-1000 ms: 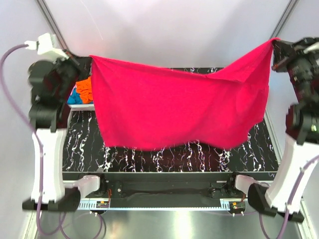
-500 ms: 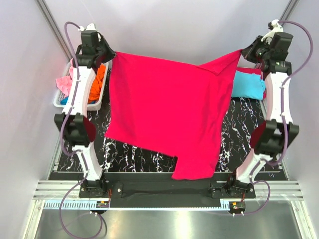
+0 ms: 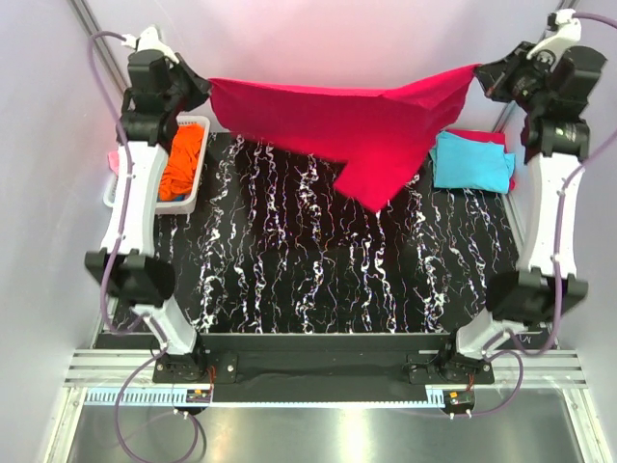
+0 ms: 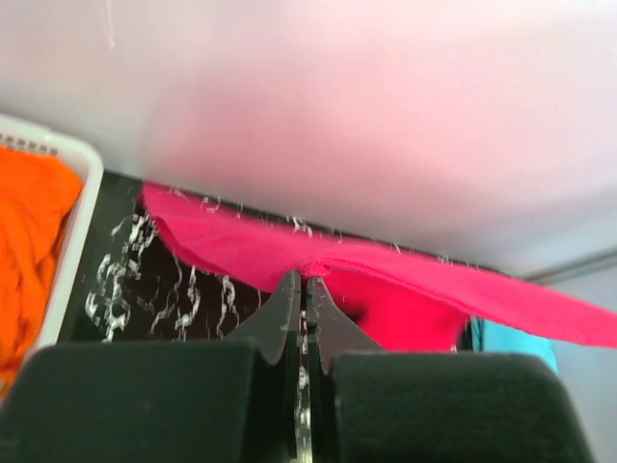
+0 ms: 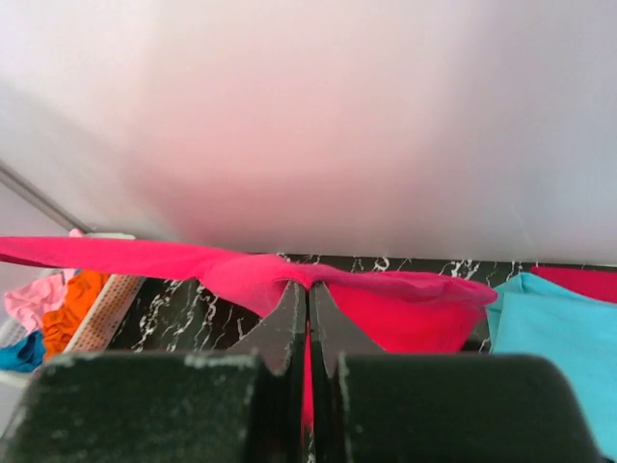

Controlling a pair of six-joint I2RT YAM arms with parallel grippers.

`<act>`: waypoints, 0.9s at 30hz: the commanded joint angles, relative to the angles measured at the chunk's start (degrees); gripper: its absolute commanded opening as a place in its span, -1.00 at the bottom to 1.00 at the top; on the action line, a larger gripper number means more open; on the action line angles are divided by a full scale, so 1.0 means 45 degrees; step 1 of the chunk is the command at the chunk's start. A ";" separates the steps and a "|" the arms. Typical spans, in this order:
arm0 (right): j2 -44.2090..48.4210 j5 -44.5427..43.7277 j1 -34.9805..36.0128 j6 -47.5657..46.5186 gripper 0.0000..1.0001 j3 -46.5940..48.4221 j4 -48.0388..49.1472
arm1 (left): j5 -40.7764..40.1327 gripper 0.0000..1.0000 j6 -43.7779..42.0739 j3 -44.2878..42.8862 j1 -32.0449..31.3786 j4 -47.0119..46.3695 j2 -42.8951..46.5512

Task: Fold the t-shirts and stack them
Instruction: Flatten the tshirt out

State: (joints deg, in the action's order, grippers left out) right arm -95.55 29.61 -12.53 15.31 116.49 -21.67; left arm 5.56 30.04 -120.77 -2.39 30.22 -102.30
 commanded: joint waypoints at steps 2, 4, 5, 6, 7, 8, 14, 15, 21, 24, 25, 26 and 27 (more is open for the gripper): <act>0.3278 0.0316 -0.0046 -0.0316 -1.00 -0.2423 0.0968 | -0.0316 -1.00 -0.0290 0.3697 -0.0054 -0.1636 0.3274; 0.4899 0.0102 -0.0027 -0.0258 -1.00 -0.4395 0.1027 | -0.0765 -1.00 0.0059 0.6410 -0.0190 -0.1831 0.4954; 0.5427 -0.0073 -0.0027 -0.0142 -1.00 -0.5117 0.1046 | -0.0767 -1.00 0.0314 0.7182 -0.0210 -0.1639 0.5386; 0.6437 -0.0423 0.0050 0.0246 -1.00 -0.6632 0.1143 | -0.0748 -1.00 0.0935 0.7905 -0.0230 -0.1385 0.6067; 0.6815 -0.0717 0.0051 0.0579 -1.00 -0.7305 0.1163 | -0.0690 -1.00 0.1231 0.8608 -0.0346 -0.0842 0.6344; 0.7089 -0.0778 0.0051 0.0930 -1.00 -0.7892 0.0951 | -0.0863 -1.00 0.1582 1.0201 -0.0424 -0.0817 0.6676; 0.7036 -0.0636 0.0517 0.4174 -1.00 -1.3069 0.1613 | -0.2048 -1.00 0.3303 1.4023 -0.2102 -0.0661 0.7383; 0.6628 -0.1105 0.0791 0.4485 -1.00 -1.3615 0.1400 | -0.2269 -1.00 0.3691 1.4219 -0.2279 -0.0583 0.7324; 0.5705 -0.3919 0.3408 0.5559 -1.00 -1.5548 -0.0028 | -0.3403 -1.00 0.5040 1.5450 -0.2808 -0.0133 0.7108; 0.5919 -0.4722 0.3703 0.5991 -1.00 -1.6370 -0.0301 | -0.3657 -1.00 0.5296 1.6036 -0.2828 -0.0075 0.7167; 0.5998 -0.4994 0.3704 0.6031 -1.00 -1.6490 -0.0591 | -0.3716 -1.00 0.5335 1.6385 -0.2847 -0.0074 0.7187; 0.6095 -0.5113 0.3723 0.6089 -1.00 -1.6627 -0.0788 | -0.3813 -1.00 0.5355 1.6563 -0.2847 -0.0074 0.7225; 0.6367 -0.5172 0.3723 0.6225 -1.00 -1.6976 -0.0848 | -0.3834 -1.00 0.5471 1.6738 -0.2847 -0.0055 0.7342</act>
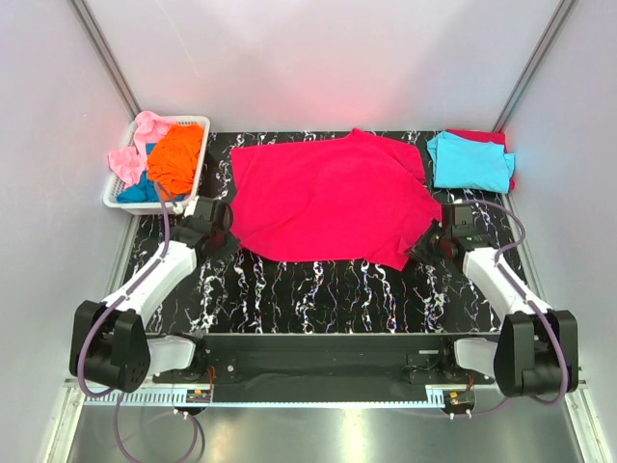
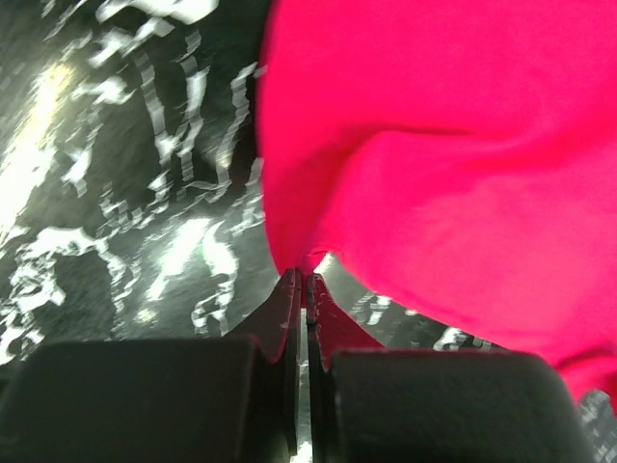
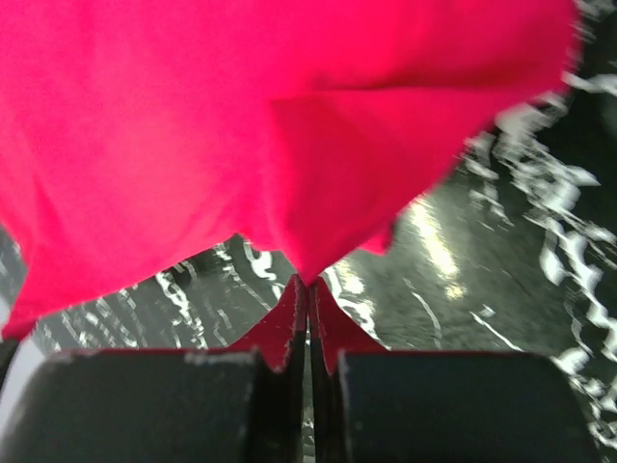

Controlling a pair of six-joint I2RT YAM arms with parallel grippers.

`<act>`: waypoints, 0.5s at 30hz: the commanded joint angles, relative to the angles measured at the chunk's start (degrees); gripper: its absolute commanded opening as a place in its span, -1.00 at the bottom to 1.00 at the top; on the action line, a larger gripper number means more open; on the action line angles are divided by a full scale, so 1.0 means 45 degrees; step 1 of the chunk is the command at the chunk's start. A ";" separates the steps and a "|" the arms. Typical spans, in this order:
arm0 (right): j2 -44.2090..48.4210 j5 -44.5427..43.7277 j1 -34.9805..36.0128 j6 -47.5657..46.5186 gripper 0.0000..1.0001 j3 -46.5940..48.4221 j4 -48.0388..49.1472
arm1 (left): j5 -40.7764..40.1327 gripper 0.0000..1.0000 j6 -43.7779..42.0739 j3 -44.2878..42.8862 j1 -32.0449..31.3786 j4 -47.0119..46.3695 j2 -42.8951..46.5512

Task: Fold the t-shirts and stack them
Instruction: Flatten the tshirt out

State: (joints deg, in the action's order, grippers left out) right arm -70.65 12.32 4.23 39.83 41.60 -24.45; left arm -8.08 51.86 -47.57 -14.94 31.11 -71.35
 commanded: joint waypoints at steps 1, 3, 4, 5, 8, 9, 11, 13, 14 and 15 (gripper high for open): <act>0.0992 -0.1563 -0.0002 0.0912 -1.00 -0.0533 -0.0444 | -0.0842 -1.00 0.0644 0.0899 -0.0059 -0.0254 0.0543; 0.1577 -0.2069 -0.0002 0.1381 -1.00 -0.1078 -0.0718 | -0.0978 -1.00 0.0858 0.1350 -0.0059 -0.0234 0.0989; 0.1811 -0.2266 -0.0002 0.1576 -1.00 -0.1275 -0.0932 | -0.1075 -1.00 0.0937 0.1778 -0.0078 -0.0196 0.1167; 0.2085 -0.2462 -0.0022 0.1752 -1.00 -0.1431 -0.1070 | -0.1347 -1.00 0.1053 0.1995 -0.0059 -0.0099 0.1401; 0.3332 -0.3457 -0.0003 0.2396 -1.00 -0.1862 -0.1675 | -0.1816 -1.00 0.1328 0.2543 -0.0059 0.0175 0.2163; 0.3550 -0.3692 -0.0022 0.2475 -1.00 -0.1901 -0.1831 | -0.1915 -1.00 0.1367 0.2602 -0.0059 0.0369 0.2261; 0.4018 -0.4316 -0.0022 0.2612 -1.00 -0.1747 -0.2416 | -0.2033 -1.00 0.1484 0.2681 -0.0059 0.0507 0.2496; 0.4371 -0.4981 -0.0002 0.2574 -1.00 -0.1648 -0.2924 | -0.2053 -1.00 0.1523 0.2700 -0.0059 0.0605 0.2652; 0.4701 -0.5273 -0.0022 0.2632 -1.00 -0.1532 -0.3178 | -0.2111 -1.00 0.1562 0.2720 -0.0059 0.0702 0.2711; 0.4859 -0.5817 -0.0003 0.2632 -1.00 -0.1473 -0.3393 | -0.2189 -1.00 0.1659 0.2720 -0.0059 0.0838 0.2808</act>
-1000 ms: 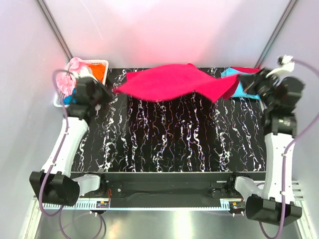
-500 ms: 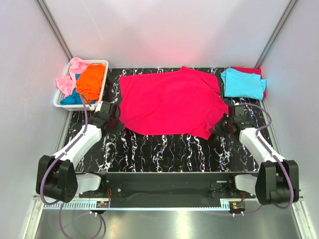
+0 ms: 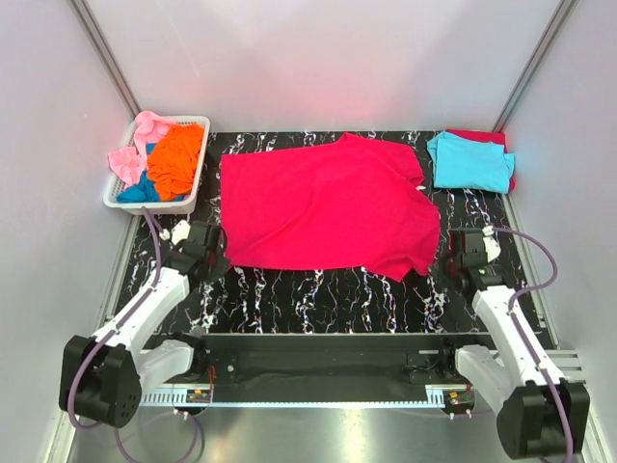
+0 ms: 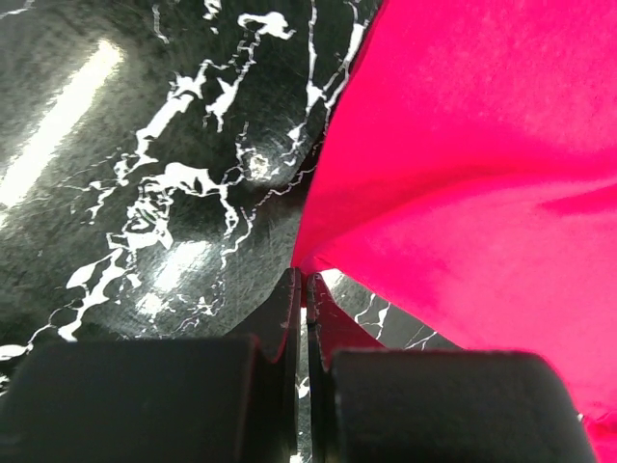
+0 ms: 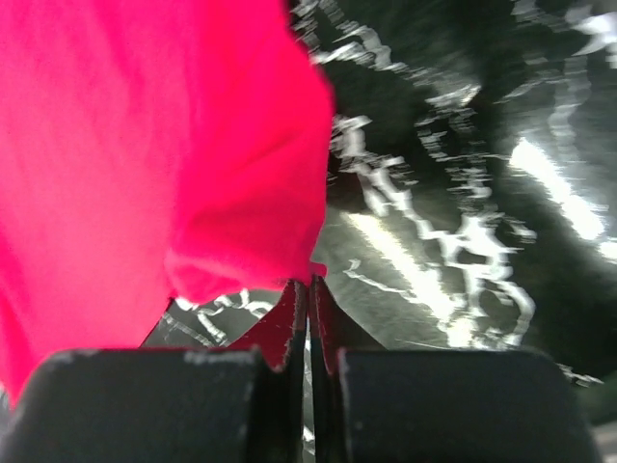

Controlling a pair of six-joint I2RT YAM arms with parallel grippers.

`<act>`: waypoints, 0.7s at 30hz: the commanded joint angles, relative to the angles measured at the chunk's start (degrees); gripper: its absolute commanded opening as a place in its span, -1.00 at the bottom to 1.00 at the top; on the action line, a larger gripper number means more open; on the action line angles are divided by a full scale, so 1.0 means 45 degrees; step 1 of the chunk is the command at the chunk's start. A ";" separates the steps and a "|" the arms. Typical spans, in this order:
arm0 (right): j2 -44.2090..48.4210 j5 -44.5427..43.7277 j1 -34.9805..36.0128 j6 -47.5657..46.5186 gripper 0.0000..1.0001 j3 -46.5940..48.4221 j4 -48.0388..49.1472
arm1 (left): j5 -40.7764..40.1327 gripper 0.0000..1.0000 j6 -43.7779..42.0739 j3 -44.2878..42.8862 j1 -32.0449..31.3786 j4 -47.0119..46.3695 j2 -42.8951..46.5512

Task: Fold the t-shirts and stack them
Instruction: Flatten the tshirt out

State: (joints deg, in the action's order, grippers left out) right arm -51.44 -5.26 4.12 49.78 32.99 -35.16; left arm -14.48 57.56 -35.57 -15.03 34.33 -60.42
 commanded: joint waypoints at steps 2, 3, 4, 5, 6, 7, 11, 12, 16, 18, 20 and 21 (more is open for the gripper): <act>0.1115 -0.2384 0.0022 0.0441 -1.00 0.0480 -0.1483 | -0.0922 -1.00 0.0451 0.0131 -0.0040 0.0262 0.0730; 0.1273 -0.2715 0.0003 0.0461 -1.00 0.0461 -0.1658 | -0.0942 -1.00 0.0490 0.0209 -0.0040 0.0379 0.0867; 0.1372 -0.2835 0.0022 0.0519 -1.00 0.0461 -0.1795 | -0.1020 -1.00 0.0509 0.0268 -0.0040 0.0457 0.1024; 0.1547 -0.2913 0.0022 0.0597 -1.00 0.0423 -0.1855 | -0.1098 -1.00 0.0529 0.0288 -0.0040 0.0535 0.1296; 0.1587 -0.2972 0.0003 0.0675 -1.00 0.0422 -0.2068 | -0.1195 -1.00 0.0645 0.0346 -0.0040 0.0826 0.1453; 0.1626 -0.2992 0.0022 0.0734 -1.00 0.0441 -0.2206 | -0.1274 -1.00 0.0685 0.0385 -0.0020 0.0906 0.1609; 0.2151 -0.3596 0.0022 0.1241 -1.00 0.0403 -0.2929 | -0.1255 -1.00 0.0997 0.0736 -0.0020 0.1395 0.2391; 0.2366 -0.3772 0.0003 0.1262 -1.00 0.0364 -0.2968 | -0.1197 -1.00 0.1114 0.0950 -0.0020 0.1511 0.2624; 0.2896 -0.3501 0.0022 0.1262 -1.00 0.0285 -0.2910 | -0.1040 -1.00 0.1154 0.1342 -0.0020 0.1513 0.2686; 0.2799 -0.3054 0.0022 0.1281 -1.00 0.0305 -0.2948 | -0.1021 -1.00 0.1154 0.1304 -0.0040 0.1493 0.2472; 0.2837 -0.2759 0.0022 0.1185 -1.00 0.0363 -0.2930 | -0.0787 -1.00 0.1154 0.1245 -0.0040 0.1435 0.2159; 0.2895 -0.2758 0.0022 0.1184 -1.00 0.0402 -0.3007 | -0.0689 -1.00 0.1096 0.1303 -0.0040 0.1241 0.2081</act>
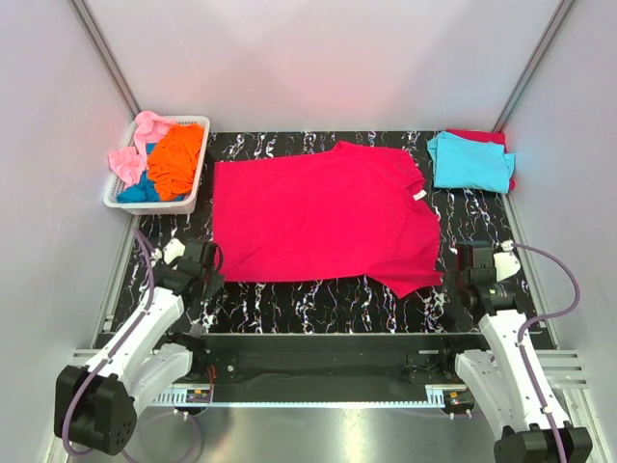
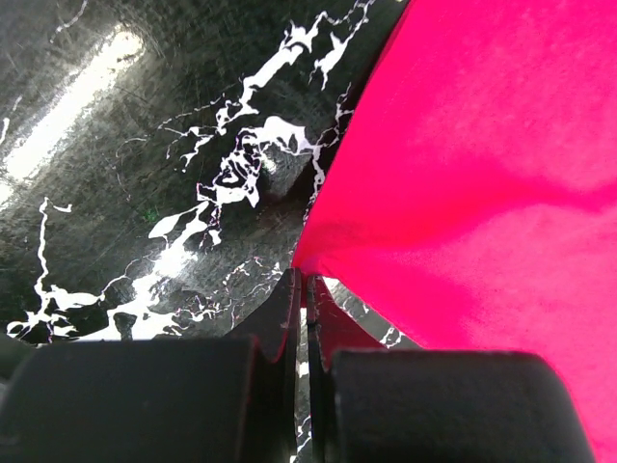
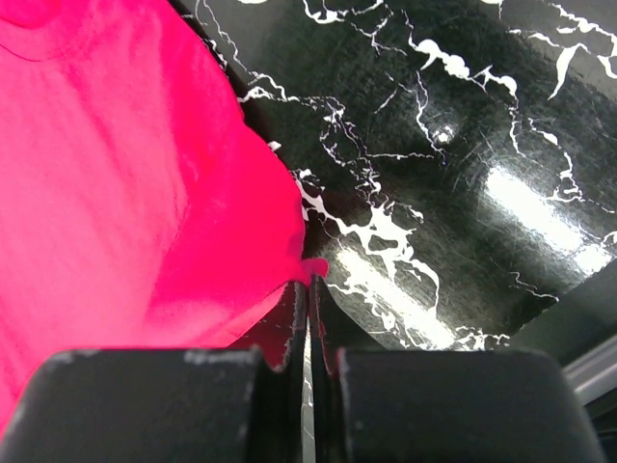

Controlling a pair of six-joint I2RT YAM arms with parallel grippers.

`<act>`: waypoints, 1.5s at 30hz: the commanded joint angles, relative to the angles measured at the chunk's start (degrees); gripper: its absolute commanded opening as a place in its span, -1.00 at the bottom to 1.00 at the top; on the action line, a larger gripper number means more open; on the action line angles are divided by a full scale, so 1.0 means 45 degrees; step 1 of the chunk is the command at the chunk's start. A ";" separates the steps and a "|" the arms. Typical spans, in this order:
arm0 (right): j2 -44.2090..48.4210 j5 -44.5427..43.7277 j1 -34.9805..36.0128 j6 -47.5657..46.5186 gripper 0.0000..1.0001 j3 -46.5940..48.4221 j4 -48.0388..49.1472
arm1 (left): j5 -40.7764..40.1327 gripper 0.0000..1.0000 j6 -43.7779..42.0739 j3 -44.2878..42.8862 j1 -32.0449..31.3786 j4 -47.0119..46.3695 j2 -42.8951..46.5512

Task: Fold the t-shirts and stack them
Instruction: Flatten the tshirt out, then fold the tshirt

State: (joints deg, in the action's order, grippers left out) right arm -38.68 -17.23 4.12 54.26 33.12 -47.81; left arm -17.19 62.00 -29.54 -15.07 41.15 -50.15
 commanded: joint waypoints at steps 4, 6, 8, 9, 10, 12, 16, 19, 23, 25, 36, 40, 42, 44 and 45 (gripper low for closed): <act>0.0294 -0.0350 0.0003 -0.0007 -1.00 0.0705 -0.0156 | 0.0401 -1.00 0.0129 0.0197 -0.0030 -0.0744 -0.0574; 0.0138 -0.0253 0.0002 -0.0163 -1.00 0.0978 -0.0157 | 0.0499 -1.00 0.0071 0.0294 -0.0049 -0.0920 -0.0730; -0.0038 -0.0136 0.0022 -0.0202 -1.00 0.1174 -0.0137 | 0.0578 -1.00 0.0012 0.0295 -0.0049 -0.1018 -0.0866; -0.0058 -0.0135 0.0003 -0.0241 -1.00 0.1194 -0.0117 | 0.0675 -1.00 -0.0027 0.0295 -0.0049 -0.1038 -0.0925; -0.0096 -0.0135 0.0041 -0.0241 -1.00 0.1271 -0.0117 | 0.0714 -1.00 -0.0085 0.0295 -0.0049 -0.1096 -0.0964; -0.0097 -0.0155 0.0022 -0.0338 -1.00 0.1350 0.0019 | 0.0851 -1.00 -0.0203 0.0236 -0.0069 -0.1194 -0.1082; -0.0272 -0.0213 0.0002 -0.0514 -1.00 0.1467 0.0078 | 0.1163 -1.00 -0.0476 0.0236 -0.0089 -0.1487 -0.1121; -0.0409 -0.0058 0.0003 -0.0593 -1.00 0.1429 0.0253 | 0.1494 -1.00 -0.0691 0.0294 -0.0166 -0.1761 -0.1082; -0.0604 0.0041 0.0022 -0.0613 -1.00 0.1350 0.0449 | 0.1750 -1.00 -0.1100 0.0490 -0.0303 -0.2093 -0.0731; -0.0605 0.0041 0.0022 -0.0651 -1.00 0.1330 0.0469 | 0.1711 -0.83 -0.1179 0.0529 -0.0323 -0.1996 -0.0556; -0.0741 -0.0057 0.0022 -0.0827 -1.00 0.1253 0.0742 | 0.0423 -0.44 -0.0087 0.1037 -0.0421 -0.0180 0.1141; -0.0897 0.0021 0.0022 -0.0847 -1.00 0.1116 0.0898 | -0.0746 -0.43 0.0382 0.0842 -0.0498 0.0855 0.2156; -0.0897 0.0021 0.0022 -0.0847 -1.00 0.1077 0.0957 | -0.1022 -0.42 0.0461 0.0842 -0.0499 0.1129 0.2627; -0.0917 0.0060 0.0022 -0.0847 -1.00 0.1038 0.1035 | -0.1102 -0.39 0.0559 0.0900 -0.0499 0.1325 0.3038; -0.0936 0.0060 0.0022 -0.0866 -1.00 0.1018 0.1074 | -0.1005 -0.38 0.0559 0.0900 -0.0499 0.1345 0.3058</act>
State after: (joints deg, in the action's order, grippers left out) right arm -42.81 -16.82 4.12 50.87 37.17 -44.97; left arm -18.24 62.98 -24.73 -17.04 45.43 -37.85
